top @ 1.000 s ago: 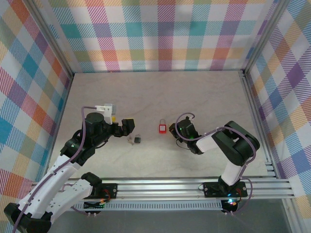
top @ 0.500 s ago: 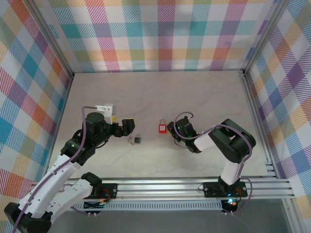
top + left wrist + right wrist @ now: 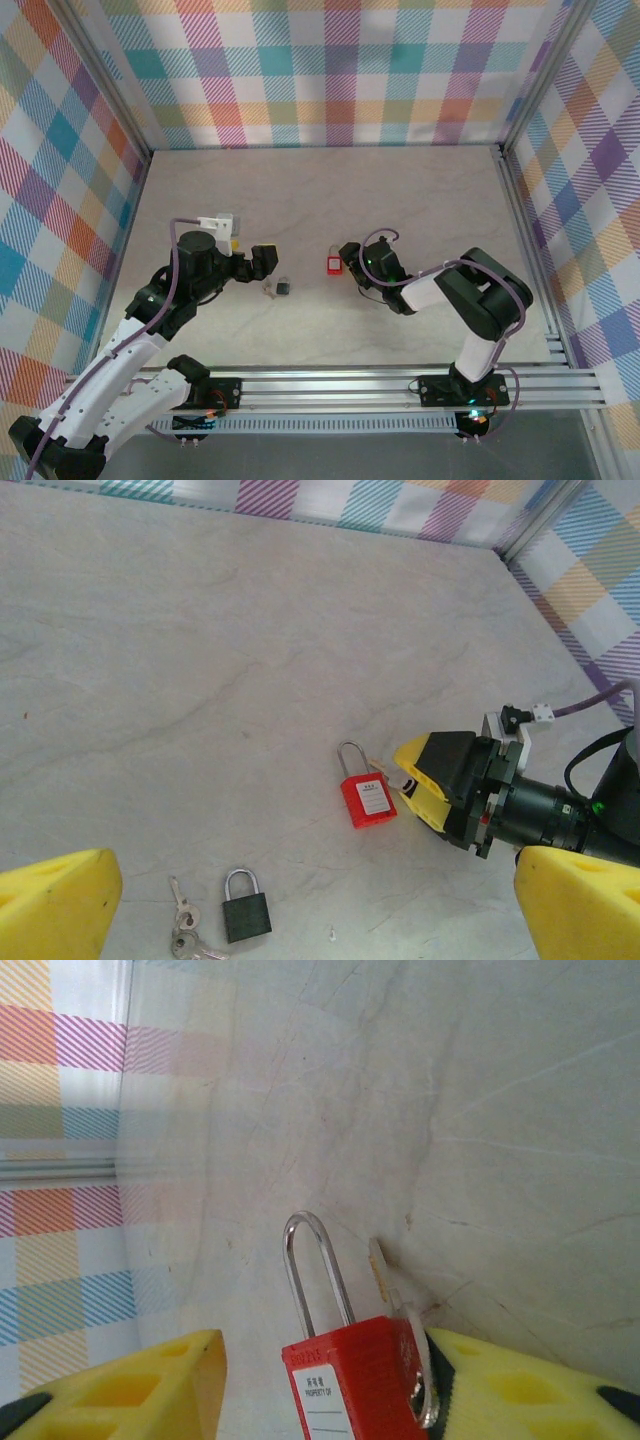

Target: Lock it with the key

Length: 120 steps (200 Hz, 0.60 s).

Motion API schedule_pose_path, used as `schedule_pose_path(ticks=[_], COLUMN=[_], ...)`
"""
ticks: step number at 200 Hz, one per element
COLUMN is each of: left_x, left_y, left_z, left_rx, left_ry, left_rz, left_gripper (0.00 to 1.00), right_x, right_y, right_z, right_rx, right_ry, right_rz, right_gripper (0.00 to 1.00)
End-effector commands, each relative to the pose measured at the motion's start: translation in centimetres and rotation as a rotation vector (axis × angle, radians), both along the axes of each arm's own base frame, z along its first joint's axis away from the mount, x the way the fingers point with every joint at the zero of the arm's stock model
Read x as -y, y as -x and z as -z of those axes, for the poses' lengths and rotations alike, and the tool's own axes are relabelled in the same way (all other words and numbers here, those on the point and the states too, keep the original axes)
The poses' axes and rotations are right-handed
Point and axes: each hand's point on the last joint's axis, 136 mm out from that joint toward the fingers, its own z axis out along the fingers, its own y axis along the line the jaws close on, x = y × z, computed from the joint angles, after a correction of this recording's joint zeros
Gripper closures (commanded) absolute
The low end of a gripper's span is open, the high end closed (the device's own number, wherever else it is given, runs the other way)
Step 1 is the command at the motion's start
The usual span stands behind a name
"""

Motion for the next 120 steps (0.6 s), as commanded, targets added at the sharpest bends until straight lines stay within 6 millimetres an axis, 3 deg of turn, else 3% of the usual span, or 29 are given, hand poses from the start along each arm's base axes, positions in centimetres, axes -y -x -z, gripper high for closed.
schedule_pose_path(ticks=[1,45,120], left_x=[0.0,0.0,0.1], left_y=[-0.3,-0.2,-0.2], left_z=[-0.8,-0.8,-0.8], left_rx=[0.036,0.036,0.039], left_ry=[0.004,0.003,0.003], left_rz=[-0.002,0.001,0.004], left_gripper=[0.0,0.0,0.0], right_x=[0.4,1.3,2.5], right_y=[0.6,1.2,1.9], right_z=[0.4,0.9,0.7], right_rx=[-0.031,-0.071,-0.148], right_ry=[0.059,0.129,0.32], right_rz=[-0.006,-0.005,-0.026], right_gripper=[0.44,0.35,0.29])
